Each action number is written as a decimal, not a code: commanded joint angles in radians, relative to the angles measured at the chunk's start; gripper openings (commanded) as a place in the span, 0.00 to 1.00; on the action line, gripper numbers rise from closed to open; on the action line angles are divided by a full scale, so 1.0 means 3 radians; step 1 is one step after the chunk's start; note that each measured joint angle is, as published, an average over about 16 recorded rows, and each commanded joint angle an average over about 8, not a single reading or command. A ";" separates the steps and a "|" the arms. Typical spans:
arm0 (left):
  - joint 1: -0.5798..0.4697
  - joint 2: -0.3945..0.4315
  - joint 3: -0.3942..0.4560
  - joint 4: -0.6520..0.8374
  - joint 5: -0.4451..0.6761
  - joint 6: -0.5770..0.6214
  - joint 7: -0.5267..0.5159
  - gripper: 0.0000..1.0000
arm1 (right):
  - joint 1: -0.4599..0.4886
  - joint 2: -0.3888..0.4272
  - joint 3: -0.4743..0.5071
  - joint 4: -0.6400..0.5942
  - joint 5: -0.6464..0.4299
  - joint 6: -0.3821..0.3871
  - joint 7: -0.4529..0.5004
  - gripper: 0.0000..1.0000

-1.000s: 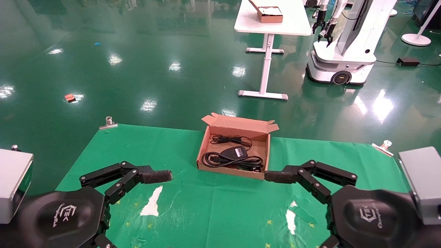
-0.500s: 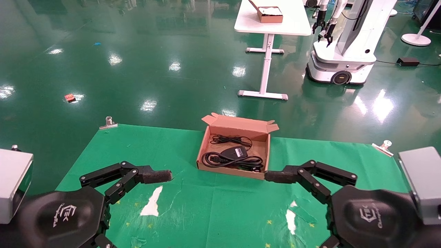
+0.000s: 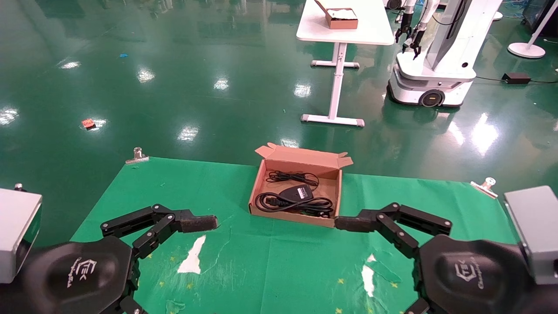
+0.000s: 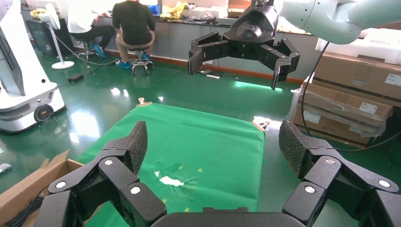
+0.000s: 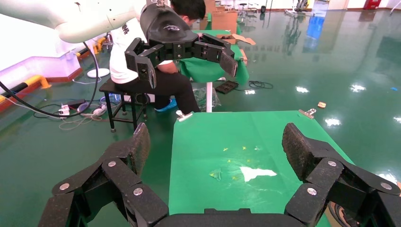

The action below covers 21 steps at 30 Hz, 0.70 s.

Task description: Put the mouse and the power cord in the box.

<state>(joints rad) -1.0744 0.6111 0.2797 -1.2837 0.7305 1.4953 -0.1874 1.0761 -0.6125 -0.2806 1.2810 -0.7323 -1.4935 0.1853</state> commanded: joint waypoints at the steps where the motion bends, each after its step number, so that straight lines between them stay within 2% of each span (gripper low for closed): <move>1: 0.0000 0.0000 0.0000 0.0000 0.0000 0.0000 0.0000 1.00 | 0.0000 0.0000 0.0000 0.0000 0.0000 0.0000 0.0000 1.00; 21: 0.0000 0.0000 0.0000 0.0000 0.0000 0.0000 0.0000 1.00 | 0.0000 0.0000 0.0000 0.0000 0.0000 0.0000 0.0000 1.00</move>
<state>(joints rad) -1.0744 0.6111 0.2797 -1.2837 0.7305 1.4953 -0.1874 1.0761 -0.6125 -0.2806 1.2810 -0.7323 -1.4935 0.1852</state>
